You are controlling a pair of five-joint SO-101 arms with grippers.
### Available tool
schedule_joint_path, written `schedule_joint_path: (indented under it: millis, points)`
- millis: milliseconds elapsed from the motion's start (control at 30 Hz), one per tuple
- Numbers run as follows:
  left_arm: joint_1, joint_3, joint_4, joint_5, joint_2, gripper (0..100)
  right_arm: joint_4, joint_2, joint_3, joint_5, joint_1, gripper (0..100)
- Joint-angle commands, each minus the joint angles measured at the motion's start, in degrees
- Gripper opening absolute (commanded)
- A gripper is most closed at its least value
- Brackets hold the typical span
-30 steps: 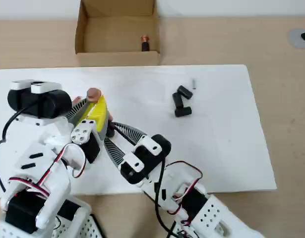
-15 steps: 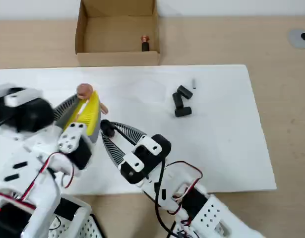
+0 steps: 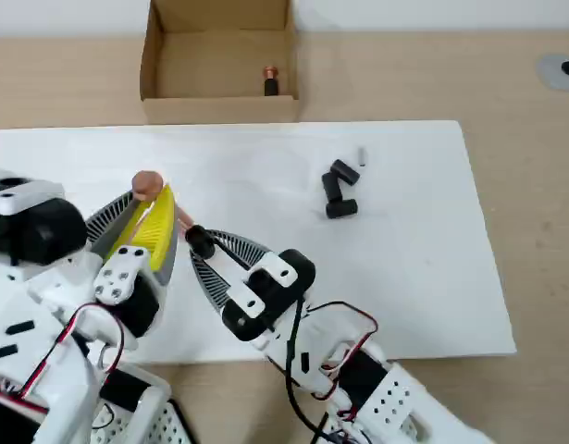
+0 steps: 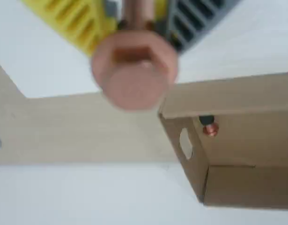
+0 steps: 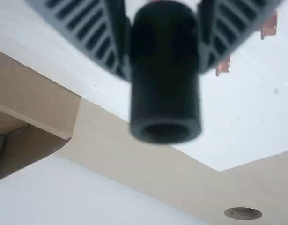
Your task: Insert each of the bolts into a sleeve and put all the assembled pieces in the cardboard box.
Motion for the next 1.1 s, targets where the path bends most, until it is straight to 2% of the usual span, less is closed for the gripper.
schedule_joint_path:
  millis: [0, 200, 1067]
  points:
    - [1.05, -4.48, 1.41, 0.00, 0.13, 1, 0.18, -1.19, 0.04, 0.09, -0.66, 1.0]
    - [2.55, -2.29, 4.48, 1.58, 0.22, 1, 0.18, -1.19, 0.04, 0.09, -0.75, 1.0]
    - [3.16, 3.52, 2.46, -1.49, 0.13, 1, -2.73, -1.19, -0.57, 0.09, -0.92, 0.9]
